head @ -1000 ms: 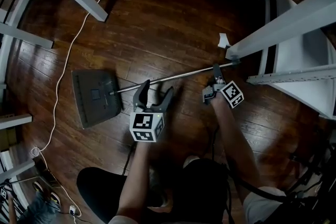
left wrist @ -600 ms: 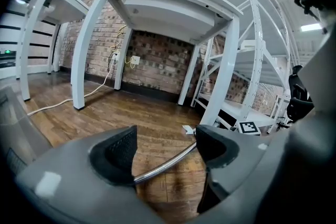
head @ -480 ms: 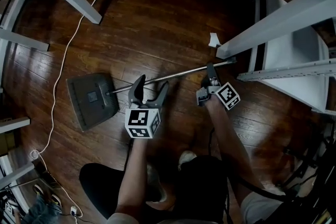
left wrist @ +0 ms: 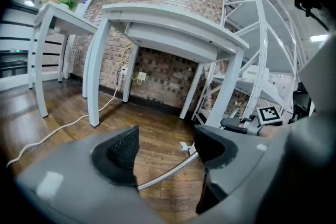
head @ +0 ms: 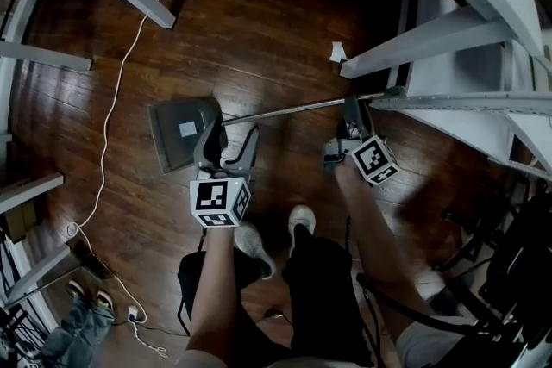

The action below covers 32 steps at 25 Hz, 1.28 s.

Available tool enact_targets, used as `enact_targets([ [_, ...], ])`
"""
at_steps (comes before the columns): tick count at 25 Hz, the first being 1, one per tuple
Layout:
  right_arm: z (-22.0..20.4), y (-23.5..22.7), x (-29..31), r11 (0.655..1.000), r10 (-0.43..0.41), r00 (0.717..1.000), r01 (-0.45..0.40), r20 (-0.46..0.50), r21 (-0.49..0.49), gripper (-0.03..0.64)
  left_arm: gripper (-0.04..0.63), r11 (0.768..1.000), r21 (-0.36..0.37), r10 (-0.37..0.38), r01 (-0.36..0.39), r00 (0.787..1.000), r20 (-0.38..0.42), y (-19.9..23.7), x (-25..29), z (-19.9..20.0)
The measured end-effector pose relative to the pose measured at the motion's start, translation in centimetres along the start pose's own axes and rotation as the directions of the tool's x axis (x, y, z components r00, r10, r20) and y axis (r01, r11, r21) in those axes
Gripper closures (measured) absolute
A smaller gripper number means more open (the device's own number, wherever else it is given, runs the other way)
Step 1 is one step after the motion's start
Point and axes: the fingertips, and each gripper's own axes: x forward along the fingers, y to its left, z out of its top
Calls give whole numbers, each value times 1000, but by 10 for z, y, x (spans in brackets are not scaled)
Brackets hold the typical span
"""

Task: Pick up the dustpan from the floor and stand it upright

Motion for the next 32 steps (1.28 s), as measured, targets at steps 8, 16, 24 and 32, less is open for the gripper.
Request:
enact_targets([
  [8,62,159,-58,839,-18,995,-39,-99,-542,545,253,1000,12,2,-2,1000,-6,-17,-82,115],
  [16,36,225,-75,641,-132,966,-87,-221,-763,545,262,1000,-17,22,-22,1000,0,-11,-150,197],
  [24,44,190,-78,731,-266,942,58,-206,-680,538,258,1000,-13,17,-17,999,-44,-1,-188,206],
  [32,18,181,-108,808,-332,852,35,-406,-588,209,255,999,-5,-39,39,998,-45,-26,-217,224],
])
